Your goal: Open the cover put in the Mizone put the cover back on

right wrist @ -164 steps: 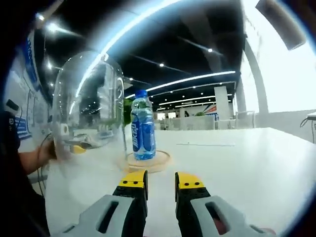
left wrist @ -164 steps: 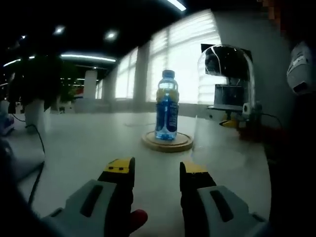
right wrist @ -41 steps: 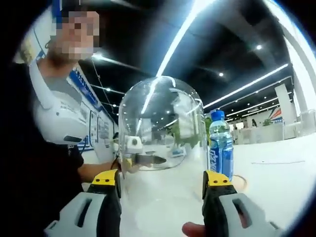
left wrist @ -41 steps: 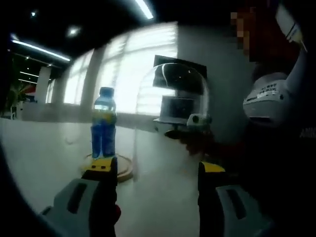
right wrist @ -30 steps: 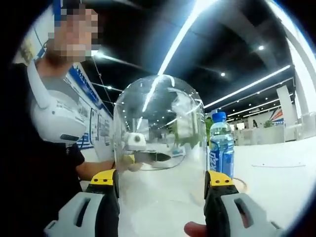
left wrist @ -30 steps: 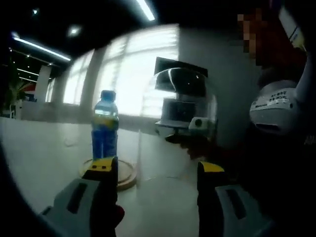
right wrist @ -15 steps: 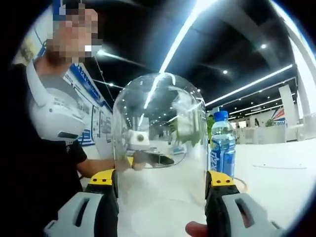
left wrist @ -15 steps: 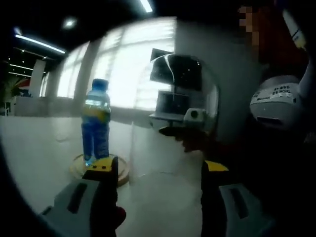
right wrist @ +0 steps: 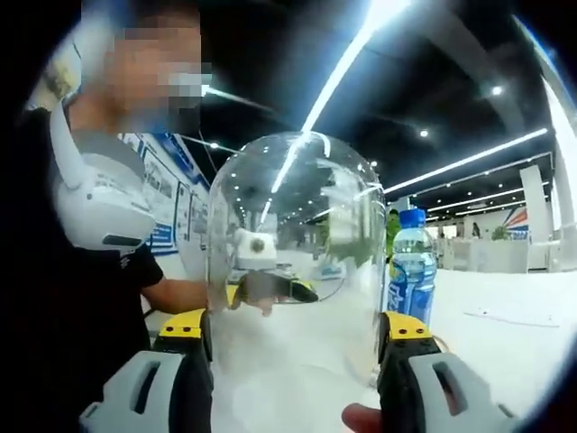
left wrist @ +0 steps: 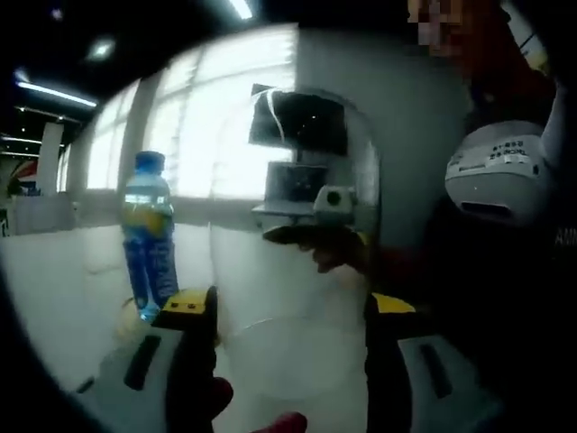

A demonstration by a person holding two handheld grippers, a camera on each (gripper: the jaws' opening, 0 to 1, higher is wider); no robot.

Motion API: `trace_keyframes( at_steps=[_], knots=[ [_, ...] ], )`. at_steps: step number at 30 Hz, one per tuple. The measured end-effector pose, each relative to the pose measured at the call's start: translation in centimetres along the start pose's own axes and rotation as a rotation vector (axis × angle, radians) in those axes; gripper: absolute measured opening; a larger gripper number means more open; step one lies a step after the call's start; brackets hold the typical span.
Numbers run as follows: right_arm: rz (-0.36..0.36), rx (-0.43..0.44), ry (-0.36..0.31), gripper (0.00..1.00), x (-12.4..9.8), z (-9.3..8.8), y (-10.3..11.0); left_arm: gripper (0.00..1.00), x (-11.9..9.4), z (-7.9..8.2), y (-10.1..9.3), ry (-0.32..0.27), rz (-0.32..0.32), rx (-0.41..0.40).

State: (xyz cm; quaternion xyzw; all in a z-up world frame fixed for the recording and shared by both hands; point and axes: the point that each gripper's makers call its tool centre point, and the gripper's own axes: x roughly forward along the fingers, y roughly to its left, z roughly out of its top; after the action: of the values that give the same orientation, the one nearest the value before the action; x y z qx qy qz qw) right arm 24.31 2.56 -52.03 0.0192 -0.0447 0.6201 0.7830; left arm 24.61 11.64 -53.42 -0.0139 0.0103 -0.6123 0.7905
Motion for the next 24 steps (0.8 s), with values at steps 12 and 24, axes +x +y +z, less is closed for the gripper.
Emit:
trace_keyframes(
  at_steps=[12,24],
  knots=[
    [0.04,0.065,0.076,0.77,1.4,-1.0,-0.3,0.67,1.4,1.0,0.1,-0.002,0.016,-0.056],
    [0.042,0.036,0.068,0.79,2.0,-1.0,0.2,0.72,2.5,1.2,0.1,-0.013,0.029,0.017]
  ],
)
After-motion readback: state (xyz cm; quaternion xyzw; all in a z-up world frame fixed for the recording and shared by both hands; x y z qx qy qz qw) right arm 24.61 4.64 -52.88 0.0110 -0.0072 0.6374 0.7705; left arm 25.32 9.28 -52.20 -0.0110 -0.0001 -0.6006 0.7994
